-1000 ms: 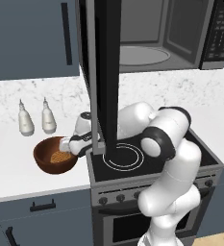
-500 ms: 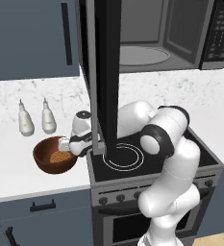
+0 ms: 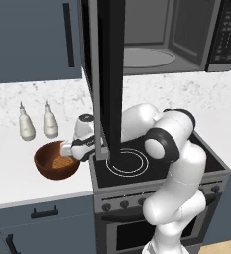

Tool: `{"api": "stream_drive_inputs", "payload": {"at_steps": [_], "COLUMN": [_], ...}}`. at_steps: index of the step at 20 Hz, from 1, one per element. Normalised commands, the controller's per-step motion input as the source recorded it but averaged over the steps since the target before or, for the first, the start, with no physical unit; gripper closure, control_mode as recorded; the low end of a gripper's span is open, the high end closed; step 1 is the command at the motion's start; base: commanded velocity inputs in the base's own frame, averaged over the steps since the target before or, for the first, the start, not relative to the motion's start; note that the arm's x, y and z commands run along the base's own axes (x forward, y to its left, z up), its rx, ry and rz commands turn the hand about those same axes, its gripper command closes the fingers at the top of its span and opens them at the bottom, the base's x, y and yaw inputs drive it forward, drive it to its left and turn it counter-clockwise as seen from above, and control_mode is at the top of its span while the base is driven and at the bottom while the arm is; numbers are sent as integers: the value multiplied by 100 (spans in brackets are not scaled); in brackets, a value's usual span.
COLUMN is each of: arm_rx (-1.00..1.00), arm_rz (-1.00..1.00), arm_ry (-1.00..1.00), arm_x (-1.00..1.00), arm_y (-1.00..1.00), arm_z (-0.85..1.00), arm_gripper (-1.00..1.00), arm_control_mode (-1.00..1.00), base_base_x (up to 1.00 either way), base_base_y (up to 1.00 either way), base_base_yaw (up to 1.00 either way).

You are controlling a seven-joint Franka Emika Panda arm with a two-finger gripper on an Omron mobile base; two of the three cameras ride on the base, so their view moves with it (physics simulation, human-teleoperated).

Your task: Open the microwave, place the bowl with waffle inside the microwave, then close the microwave door and turn it on.

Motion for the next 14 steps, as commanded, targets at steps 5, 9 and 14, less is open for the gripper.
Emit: {"api": "stream_drive_inputs", "payload": {"at_steps": [5, 9, 14], "arm_rx": [7, 14, 28], "arm_rz": [0, 1, 3], "arm_ry": [0, -5, -15], "arm_x": [-16, -30, -47], "arm_y": [-10, -15, -75], "arm_z": [0, 1, 16], "arm_gripper": [100, 100, 100], "arm_control_mode": [-100, -100, -100], "base_base_x": [0, 0, 0], "base_base_y": [0, 0, 0], "base_base_yaw": [0, 0, 0]}}
